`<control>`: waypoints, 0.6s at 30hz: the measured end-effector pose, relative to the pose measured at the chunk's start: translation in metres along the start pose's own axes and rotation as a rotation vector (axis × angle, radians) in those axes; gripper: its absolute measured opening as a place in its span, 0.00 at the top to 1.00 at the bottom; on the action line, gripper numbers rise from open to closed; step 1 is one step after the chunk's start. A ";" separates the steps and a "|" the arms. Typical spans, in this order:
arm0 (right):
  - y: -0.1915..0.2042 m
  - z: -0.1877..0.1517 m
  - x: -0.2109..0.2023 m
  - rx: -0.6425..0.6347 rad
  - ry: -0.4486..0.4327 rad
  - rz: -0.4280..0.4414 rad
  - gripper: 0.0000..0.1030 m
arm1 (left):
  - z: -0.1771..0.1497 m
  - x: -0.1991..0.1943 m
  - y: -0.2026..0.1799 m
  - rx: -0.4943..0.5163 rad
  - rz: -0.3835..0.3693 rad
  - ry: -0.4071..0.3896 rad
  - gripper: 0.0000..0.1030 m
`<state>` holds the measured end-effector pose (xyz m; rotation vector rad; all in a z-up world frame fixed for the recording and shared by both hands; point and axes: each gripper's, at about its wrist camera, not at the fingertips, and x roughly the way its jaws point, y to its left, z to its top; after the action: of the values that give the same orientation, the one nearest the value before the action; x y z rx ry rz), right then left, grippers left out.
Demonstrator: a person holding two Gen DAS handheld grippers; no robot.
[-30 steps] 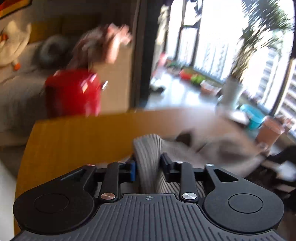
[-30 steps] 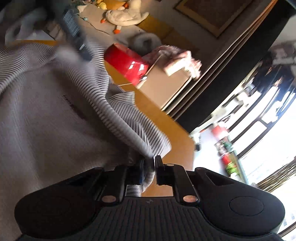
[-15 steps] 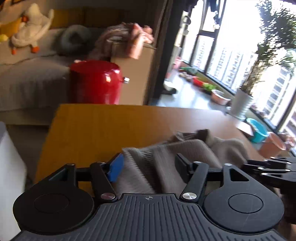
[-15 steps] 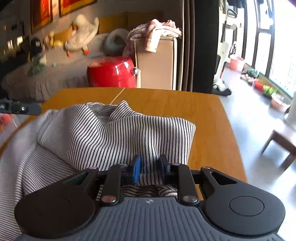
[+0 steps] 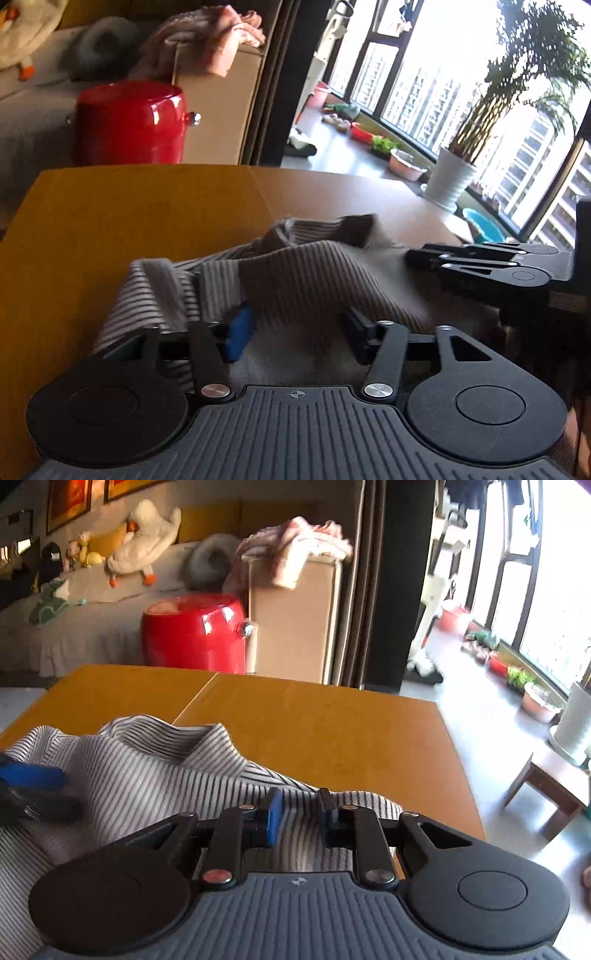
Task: Fold clothes
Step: 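Lift the sweater side with the right gripper and fold it over the body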
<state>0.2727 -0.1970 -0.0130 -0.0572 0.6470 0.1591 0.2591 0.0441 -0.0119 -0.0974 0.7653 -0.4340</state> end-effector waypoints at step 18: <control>0.015 -0.075 -0.149 0.536 0.356 0.500 0.64 | 0.004 -0.030 0.011 -0.039 0.029 -0.066 0.22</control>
<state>0.1083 -0.2094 0.0176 0.6091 1.0338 0.4590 0.2467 0.0664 0.0072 -0.1365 0.7096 -0.3861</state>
